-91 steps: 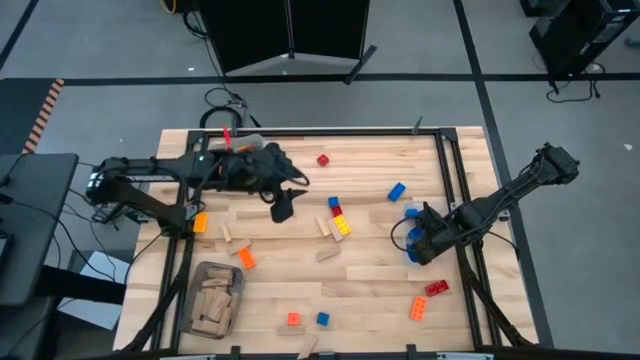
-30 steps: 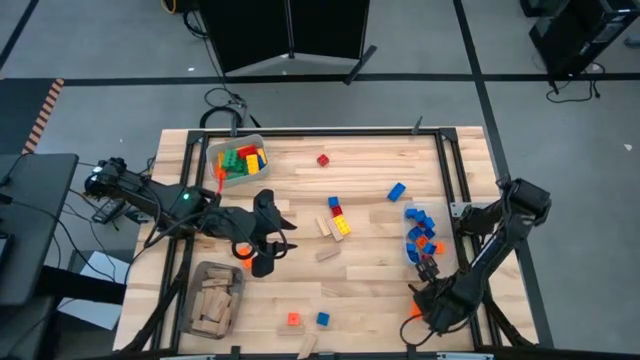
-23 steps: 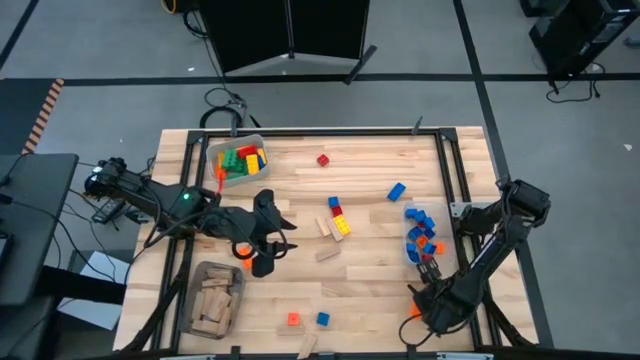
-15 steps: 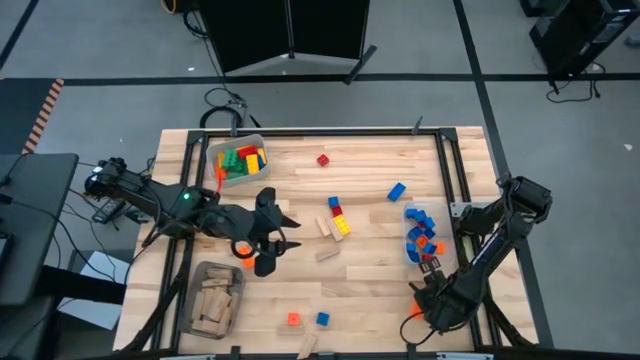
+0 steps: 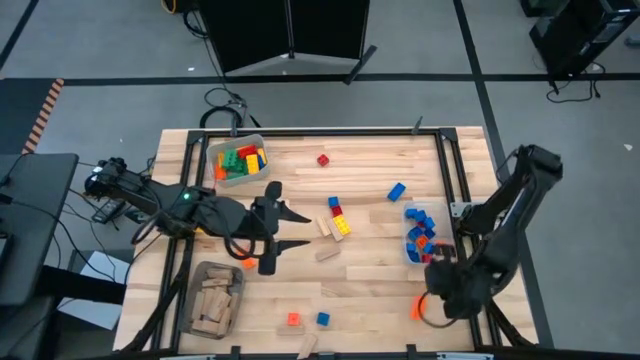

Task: Sort blocks by size
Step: Put the large green red piece into the gray bin

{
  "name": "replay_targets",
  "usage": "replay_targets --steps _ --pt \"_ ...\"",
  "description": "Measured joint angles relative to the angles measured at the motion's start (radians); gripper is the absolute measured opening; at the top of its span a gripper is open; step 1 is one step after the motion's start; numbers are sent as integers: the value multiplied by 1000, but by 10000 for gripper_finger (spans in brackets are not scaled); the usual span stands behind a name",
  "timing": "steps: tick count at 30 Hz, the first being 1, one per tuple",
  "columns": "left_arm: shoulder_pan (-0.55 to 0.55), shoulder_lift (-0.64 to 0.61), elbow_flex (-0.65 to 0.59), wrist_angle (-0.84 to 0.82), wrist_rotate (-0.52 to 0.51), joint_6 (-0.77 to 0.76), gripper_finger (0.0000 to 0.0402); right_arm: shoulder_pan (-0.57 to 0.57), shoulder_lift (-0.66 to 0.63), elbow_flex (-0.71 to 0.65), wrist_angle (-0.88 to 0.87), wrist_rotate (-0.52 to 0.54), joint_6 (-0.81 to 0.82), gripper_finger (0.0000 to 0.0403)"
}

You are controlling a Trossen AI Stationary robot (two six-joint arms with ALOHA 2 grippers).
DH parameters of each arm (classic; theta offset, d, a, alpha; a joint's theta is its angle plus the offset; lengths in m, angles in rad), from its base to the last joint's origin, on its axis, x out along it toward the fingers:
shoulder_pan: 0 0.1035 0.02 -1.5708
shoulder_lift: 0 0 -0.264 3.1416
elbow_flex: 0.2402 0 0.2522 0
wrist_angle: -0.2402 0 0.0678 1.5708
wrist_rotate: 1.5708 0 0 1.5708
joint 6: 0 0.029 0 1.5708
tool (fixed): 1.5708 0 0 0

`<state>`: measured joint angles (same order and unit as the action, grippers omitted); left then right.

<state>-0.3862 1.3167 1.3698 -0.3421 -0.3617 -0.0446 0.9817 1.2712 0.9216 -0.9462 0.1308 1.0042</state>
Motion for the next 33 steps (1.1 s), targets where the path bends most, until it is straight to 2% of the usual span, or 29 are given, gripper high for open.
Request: replay_targets --steps 4,9,14,16,19,26,30,33 --pt "0 0 0 43 -54 55 214 -7 -91 90 -76 246 50 150" --pt "12 0 0 54 -161 112 214 -65 -134 212 -100 625 -19 150" --pt "66 1 0 54 -173 125 214 -193 -132 321 -18 963 -135 150" --pt "95 9 0 66 -175 127 214 -260 -129 345 80 1048 -226 150" --pt "137 34 0 116 -194 163 214 -375 -129 351 310 1067 -444 150" --pt "207 152 0 404 -198 269 213 -598 -89 352 841 902 -915 150" --pt "227 219 0 539 -199 307 213 -659 -40 352 1005 884 -1073 157" --pt "236 252 0 599 -229 304 213 -683 -8 352 1030 837 -1110 159"
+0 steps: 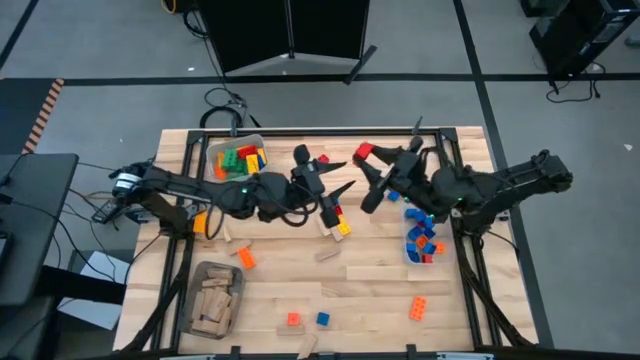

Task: Sort blocks by size
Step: Put the large green red piece into the gray bin

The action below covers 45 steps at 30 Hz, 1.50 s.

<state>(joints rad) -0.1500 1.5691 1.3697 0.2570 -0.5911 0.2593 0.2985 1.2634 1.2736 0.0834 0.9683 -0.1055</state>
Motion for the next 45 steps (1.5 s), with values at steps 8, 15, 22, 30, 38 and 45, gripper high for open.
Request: replay_targets --steps 8,15,22,30,38,45 --pt "17 26 0 65 -65 0 213 -15 58 0 13 -75 47 156" --pt "24 26 0 92 -37 43 213 -25 60 0 19 -118 80 156" --pt "19 26 0 105 -21 176 213 -46 60 0 -16 -201 155 157" --pt "20 23 1 68 -43 169 136 -65 59 -1 -4 -223 154 161" --pt "19 23 1 65 -63 174 136 -74 59 -2 -5 -225 158 164" --pt "17 26 1 50 -116 178 102 -74 50 -2 -5 -166 181 207"
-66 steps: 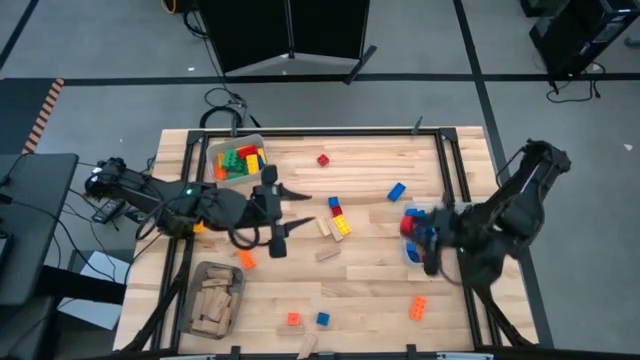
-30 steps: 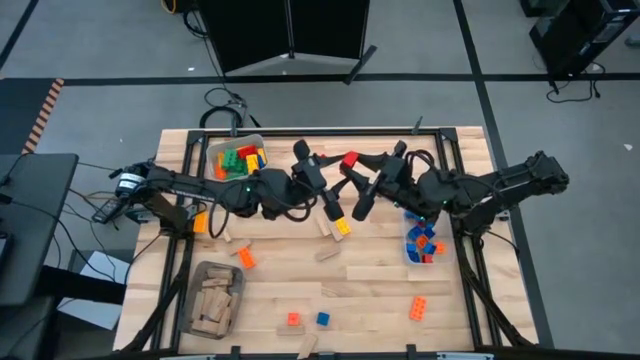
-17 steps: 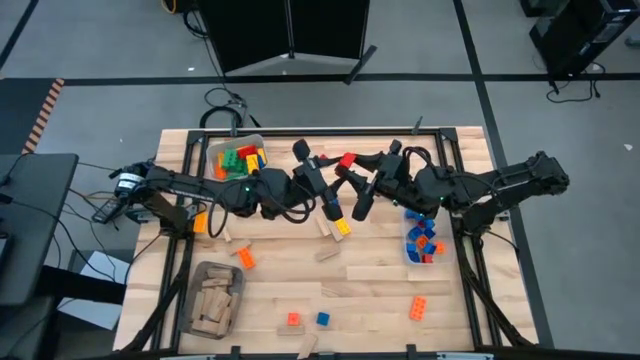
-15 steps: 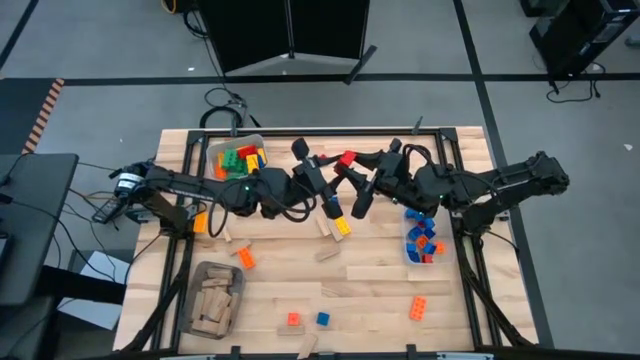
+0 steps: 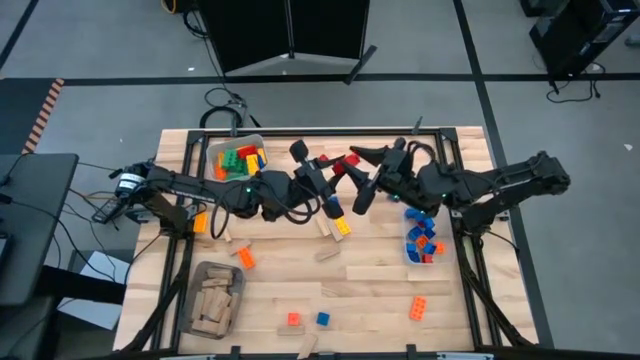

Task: Sort blocks by size
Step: Put the large green red piece into the gray bin

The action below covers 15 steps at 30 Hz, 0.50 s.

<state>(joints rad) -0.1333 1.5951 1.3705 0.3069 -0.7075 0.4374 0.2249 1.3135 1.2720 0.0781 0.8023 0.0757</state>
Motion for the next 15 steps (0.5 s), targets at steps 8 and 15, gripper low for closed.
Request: replay_targets --steps 8,15 --pt "1 -2 0 2 -139 6 96 1 -50 0 -35 25 0 275" --pt "56 -80 -1 -224 -404 -32 96 35 -107 1 -228 93 99 302"
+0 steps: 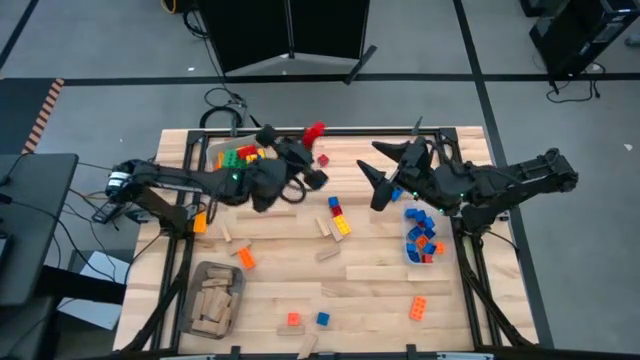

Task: Sort blocks by size
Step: Put the large green red piece into the gray bin

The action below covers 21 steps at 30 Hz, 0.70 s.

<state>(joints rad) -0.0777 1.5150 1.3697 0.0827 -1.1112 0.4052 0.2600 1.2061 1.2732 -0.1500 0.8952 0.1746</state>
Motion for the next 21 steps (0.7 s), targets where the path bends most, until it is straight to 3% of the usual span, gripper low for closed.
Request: replay_targets --steps 5,8,11,17,21 --pt "110 -77 0 -396 31 -295 96 20 -25 0 -139 1 133 298" --pt "205 -107 0 -655 169 -520 96 28 -25 0 -194 1 195 292" --pt "309 -110 0 -856 313 -643 96 33 -19 0 -231 -1 237 287" --pt "485 -100 -2 -1117 587 -575 96 33 -14 0 -266 -30 294 282" --pt "561 -103 -57 -1216 672 -489 96 39 -14 0 -269 -38 302 283"
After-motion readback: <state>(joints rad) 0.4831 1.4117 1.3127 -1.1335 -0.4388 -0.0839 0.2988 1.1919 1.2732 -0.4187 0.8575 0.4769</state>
